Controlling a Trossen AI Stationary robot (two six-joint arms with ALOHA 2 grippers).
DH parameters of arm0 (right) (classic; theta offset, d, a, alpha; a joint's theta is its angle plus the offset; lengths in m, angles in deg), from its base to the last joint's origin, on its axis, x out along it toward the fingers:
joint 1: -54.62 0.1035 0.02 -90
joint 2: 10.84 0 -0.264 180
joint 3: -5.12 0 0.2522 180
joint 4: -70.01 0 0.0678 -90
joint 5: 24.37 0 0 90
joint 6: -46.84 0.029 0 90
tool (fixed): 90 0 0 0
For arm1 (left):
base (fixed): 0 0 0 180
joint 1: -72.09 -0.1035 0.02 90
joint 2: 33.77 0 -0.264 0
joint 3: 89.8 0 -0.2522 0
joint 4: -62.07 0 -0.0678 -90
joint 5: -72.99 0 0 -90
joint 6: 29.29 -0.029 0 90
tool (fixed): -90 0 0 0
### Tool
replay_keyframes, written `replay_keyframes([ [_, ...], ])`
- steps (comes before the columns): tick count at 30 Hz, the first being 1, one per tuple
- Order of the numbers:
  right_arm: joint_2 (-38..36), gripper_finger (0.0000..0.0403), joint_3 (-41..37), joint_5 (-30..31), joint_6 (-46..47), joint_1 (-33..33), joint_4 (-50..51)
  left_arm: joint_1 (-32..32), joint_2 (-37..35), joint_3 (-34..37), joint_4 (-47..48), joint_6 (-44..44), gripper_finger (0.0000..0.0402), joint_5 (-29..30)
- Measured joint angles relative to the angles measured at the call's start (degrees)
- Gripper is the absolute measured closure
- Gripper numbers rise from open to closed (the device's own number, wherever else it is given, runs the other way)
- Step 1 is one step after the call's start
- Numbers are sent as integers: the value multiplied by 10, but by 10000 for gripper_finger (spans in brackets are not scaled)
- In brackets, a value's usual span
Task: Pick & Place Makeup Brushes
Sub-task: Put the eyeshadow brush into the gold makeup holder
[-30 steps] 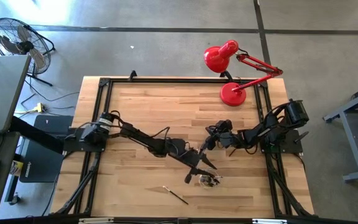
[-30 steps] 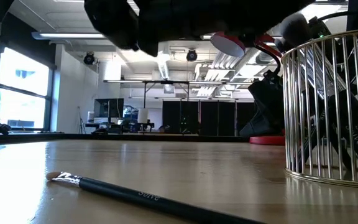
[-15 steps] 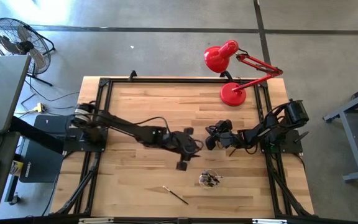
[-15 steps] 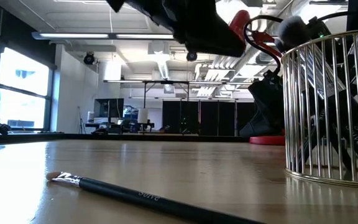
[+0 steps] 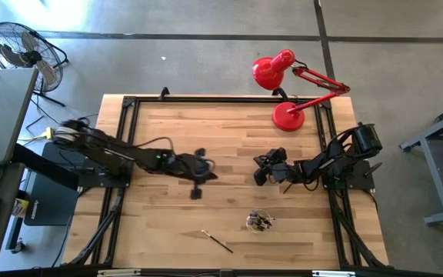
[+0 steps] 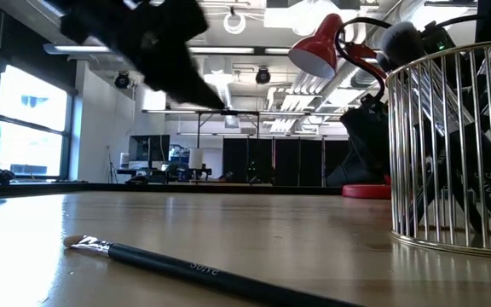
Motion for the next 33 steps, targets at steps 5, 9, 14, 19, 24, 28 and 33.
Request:
replay_keyframes([
  [5,0,399,0,-2,0,0,-8,-8,-96,86,24,22,398,21],
  [9,0,397,0,-2,0,0,-17,-15,-137,137,38,52,400,46],
  [14,-3,401,15,-3,-24,0,-29,-37,-144,174,44,46,401,23],
  [19,-34,402,106,-21,-70,0,80,-101,-144,176,83,13,401,-70],
  [24,-77,402,284,-30,-11,-6,487,-144,-144,176,92,10,401,-107],
  [28,-77,402,412,-92,81,-21,753,-150,-143,176,107,4,401,-108],
  [33,-77,402,489,-201,259,-42,976,-149,-139,176,116,-2,401,-106],
])
